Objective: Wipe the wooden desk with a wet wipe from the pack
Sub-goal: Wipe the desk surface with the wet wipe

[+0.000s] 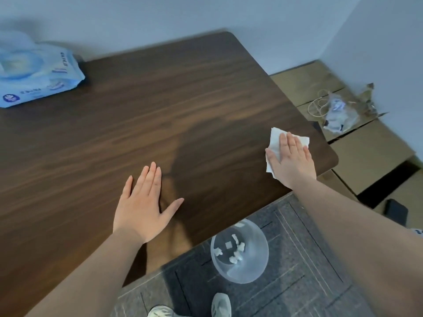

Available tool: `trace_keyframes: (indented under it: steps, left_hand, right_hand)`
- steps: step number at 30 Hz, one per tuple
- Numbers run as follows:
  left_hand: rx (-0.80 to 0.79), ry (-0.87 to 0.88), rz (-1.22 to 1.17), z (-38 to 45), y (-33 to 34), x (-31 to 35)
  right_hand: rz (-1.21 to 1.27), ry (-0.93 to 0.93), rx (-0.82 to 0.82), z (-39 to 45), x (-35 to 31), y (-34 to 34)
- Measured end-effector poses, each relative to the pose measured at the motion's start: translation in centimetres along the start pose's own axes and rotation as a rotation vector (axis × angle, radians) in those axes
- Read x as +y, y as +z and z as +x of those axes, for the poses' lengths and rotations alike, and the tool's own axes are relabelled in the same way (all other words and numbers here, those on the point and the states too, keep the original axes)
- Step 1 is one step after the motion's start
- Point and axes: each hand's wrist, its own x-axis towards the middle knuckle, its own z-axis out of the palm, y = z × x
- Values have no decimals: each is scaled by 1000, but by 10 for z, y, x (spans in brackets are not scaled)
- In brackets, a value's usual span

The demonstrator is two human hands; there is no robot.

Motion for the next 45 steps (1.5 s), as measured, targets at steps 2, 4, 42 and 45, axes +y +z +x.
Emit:
trace_keyframes:
  steps: [2,4,42,45]
  left_hand:
    - [-5,-5,-7,1,0,2]
    - [-6,-5,0,1,1,1]
    - [64,-977,-145,-339,21,-401]
    - [60,-969,-121,-342,25,-412]
  right_hand:
    - [-2,6,6,7,6,0]
    - [-7,6,4,10,8,1]
    - [-69,-1217,-195,-322,-567,65]
    - [-61,-1254,-199,-353,-601,72]
